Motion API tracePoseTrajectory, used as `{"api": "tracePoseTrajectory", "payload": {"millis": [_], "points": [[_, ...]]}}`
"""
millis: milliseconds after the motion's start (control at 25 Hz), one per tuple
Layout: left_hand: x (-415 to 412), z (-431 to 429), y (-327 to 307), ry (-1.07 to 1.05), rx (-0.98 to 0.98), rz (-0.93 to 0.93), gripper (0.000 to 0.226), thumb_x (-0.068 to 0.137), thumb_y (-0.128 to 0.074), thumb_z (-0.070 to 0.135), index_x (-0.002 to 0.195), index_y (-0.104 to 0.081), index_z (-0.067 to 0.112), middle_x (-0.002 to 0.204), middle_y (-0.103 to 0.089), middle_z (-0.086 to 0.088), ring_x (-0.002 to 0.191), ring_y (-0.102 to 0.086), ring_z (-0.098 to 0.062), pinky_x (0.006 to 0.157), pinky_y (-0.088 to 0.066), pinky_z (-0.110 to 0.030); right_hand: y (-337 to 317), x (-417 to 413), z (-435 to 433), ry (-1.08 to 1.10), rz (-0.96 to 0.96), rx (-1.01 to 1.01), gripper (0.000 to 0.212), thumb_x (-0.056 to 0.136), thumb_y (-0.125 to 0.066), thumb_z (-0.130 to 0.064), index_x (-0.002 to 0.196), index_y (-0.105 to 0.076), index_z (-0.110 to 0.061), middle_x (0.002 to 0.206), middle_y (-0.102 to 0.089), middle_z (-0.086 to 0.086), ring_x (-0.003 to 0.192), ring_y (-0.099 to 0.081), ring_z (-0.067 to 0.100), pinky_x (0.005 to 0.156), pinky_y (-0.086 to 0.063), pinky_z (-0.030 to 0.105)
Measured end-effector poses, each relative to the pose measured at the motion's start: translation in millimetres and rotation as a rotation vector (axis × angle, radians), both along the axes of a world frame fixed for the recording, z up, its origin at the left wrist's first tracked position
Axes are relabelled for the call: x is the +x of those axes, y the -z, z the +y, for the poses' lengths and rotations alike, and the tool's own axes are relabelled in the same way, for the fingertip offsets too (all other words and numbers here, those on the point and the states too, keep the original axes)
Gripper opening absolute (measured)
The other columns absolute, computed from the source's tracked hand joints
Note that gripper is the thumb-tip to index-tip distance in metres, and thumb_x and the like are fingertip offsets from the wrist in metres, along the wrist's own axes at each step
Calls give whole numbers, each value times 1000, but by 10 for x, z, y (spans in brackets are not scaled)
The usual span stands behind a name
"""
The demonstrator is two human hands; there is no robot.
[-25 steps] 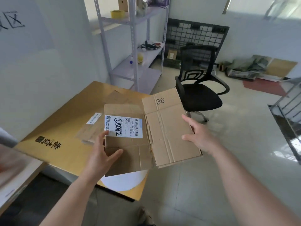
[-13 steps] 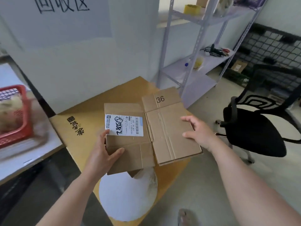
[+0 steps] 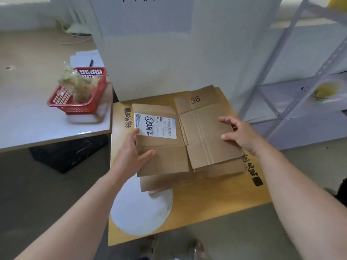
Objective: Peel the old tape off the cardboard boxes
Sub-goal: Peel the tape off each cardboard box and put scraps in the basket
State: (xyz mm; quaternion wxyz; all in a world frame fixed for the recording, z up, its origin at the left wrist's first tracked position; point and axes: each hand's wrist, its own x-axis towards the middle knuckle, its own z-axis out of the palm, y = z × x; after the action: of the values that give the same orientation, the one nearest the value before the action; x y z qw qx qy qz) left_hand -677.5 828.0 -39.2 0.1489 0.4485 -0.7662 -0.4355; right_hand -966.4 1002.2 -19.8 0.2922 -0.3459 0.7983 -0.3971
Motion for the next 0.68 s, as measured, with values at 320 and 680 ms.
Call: {"api": "tracePoseTrajectory", "payload": {"millis": [320, 680], "points": [[-133, 186, 60, -95, -36, -48, 82, 79, -77, 34, 142, -26, 35, 132, -47, 0, 112, -55, -23, 91, -50, -41, 214, -305, -17, -89, -81, -31, 55, 79, -69, -4, 125, -56, -31, 126, -53, -8, 116, -48, 17, 104, -39, 36], [-85, 378, 801, -122, 116, -306, 80, 86, -67, 33, 146, -14, 33, 144, -37, -6, 113, -54, -32, 77, -53, -44, 916, -167, 32, -154, -63, 191, 64, 83, -62, -2, 135, -45, -35, 140, -45, -2, 120, -46, 16, 90, -36, 23]]}}
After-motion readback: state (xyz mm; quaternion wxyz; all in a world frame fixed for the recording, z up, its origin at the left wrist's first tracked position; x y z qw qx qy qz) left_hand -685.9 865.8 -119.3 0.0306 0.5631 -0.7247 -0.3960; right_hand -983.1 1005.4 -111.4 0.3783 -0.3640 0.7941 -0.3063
